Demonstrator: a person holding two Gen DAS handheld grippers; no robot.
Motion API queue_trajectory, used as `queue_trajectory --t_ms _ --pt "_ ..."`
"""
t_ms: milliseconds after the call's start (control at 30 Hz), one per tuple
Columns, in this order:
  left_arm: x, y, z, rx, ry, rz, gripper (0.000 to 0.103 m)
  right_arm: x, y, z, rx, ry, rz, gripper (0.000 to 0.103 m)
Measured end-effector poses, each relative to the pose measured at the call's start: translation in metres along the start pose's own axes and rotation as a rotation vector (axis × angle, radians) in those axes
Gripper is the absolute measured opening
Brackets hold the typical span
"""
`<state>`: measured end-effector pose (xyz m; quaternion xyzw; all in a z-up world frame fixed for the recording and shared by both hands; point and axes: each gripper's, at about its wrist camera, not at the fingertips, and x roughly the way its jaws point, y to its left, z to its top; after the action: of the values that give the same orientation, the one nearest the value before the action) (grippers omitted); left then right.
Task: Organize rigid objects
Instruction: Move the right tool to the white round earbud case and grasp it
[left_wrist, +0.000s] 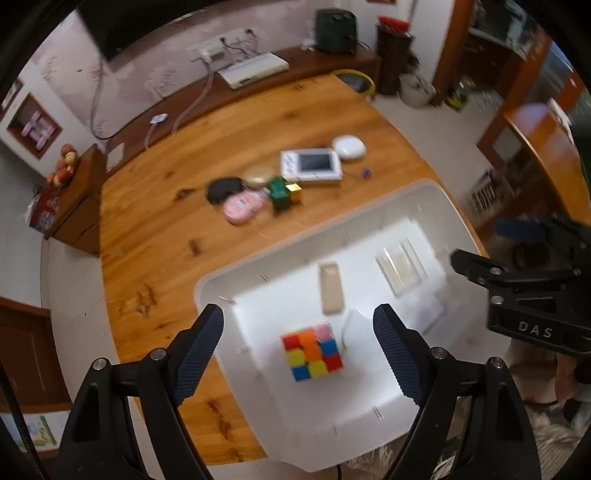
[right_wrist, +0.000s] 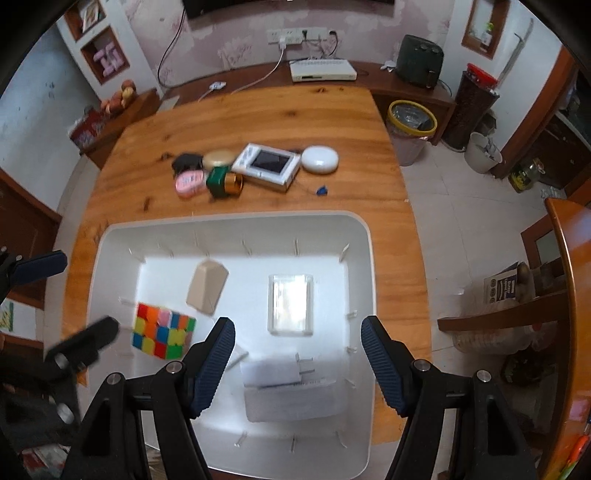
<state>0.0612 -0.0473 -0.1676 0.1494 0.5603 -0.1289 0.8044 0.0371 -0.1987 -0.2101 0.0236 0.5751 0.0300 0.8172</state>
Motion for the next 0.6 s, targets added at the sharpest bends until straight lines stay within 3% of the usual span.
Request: queue_trajectory --t_ms 267,367,467,600 --pt "-0.006 0.050 0.037 -0.059 -0.056 0.068 0.085 -0.003 -0.012 0.036 0.065 -0.019 0.011 0.072" --pt "0.001 0.061 0.050 -0.050 -0.050 0.062 0.085 0.002 -0.016 0.053 0.088 -0.023 0.001 0.072" --pt "0.013 0.063 0.065 0.002 -0.044 0.053 0.085 0.009 -0.020 0.071 0.109 -0.020 -0.015 0.072" --pt "0.040 0.048 0.090 0.159 -0.017 0.004 0.085 0.029 -0.027 0.099 0.144 0.003 -0.017 0.072"
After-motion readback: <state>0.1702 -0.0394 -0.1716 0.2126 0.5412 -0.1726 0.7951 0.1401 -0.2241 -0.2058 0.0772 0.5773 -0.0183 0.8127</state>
